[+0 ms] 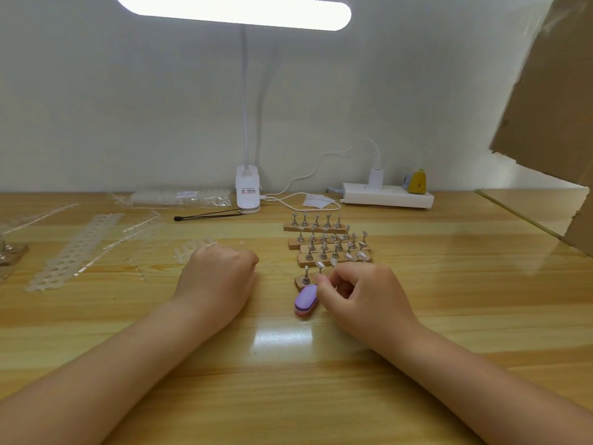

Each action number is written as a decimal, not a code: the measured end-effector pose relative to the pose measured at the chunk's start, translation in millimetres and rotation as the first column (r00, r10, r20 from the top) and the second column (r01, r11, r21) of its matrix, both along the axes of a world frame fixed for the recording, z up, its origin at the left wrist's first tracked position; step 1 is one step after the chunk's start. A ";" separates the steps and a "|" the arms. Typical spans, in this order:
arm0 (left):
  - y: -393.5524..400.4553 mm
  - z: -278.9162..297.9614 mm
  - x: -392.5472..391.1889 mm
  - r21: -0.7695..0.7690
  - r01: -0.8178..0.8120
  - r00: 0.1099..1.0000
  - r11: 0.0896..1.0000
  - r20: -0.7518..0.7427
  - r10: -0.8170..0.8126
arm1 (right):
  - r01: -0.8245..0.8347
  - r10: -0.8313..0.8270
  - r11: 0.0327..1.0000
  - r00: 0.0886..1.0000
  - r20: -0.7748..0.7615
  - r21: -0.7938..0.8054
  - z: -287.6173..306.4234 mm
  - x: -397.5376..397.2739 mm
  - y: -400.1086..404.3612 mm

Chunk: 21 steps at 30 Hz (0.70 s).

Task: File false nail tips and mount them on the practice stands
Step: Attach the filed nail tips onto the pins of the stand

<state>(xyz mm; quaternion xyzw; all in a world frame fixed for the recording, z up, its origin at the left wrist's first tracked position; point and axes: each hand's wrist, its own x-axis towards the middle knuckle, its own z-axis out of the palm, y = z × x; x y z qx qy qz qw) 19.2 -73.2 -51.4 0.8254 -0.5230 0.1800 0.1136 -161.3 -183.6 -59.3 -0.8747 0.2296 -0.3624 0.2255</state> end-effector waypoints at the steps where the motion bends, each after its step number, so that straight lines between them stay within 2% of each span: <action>1: 0.4 1.2 -1.5 -0.014 0.017 1.000 1.000 0.019 -0.017 | -0.008 0.008 1.000 1.000 0.012 0.026 0.3 0.1 0.5; 5: 2.6 3.1 -5.7 -0.226 0.194 0.971 0.955 0.186 -0.153 | -0.088 0.069 0.967 0.994 0.086 0.239 2.7 0.5 1.3; 8: 3.2 5.2 -14.1 -0.316 0.395 0.901 0.863 0.315 -0.297 | -0.210 0.147 0.844 0.976 0.163 0.493 10.3 1.3 3.9; 11: 3.1 7.4 -25.8 -0.287 0.514 0.825 0.809 0.423 -0.374 | -0.291 0.164 0.711 0.954 0.252 0.640 12.1 2.1 2.6; 14: 3.9 5.8 -29.9 -0.285 0.551 0.800 0.784 0.448 -0.400 | -0.321 0.122 0.628 0.940 0.318 0.709 11.6 1.6 0.6; 18: 5.6 6.1 -31.1 -0.315 0.564 0.779 0.763 0.508 -0.367 | -0.304 0.064 0.588 0.941 0.332 0.749 9.0 2.3 -1.3; 20: 5.5 4.0 -36.6 -0.414 0.528 0.833 0.742 0.423 -0.356 | -0.310 0.065 0.587 0.939 0.339 0.748 9.7 2.1 -1.0; 21: 5.9 3.1 -41.0 -0.475 0.480 0.876 0.738 0.311 -0.370 | -0.319 0.085 0.593 0.938 0.337 0.739 10.3 1.6 -0.8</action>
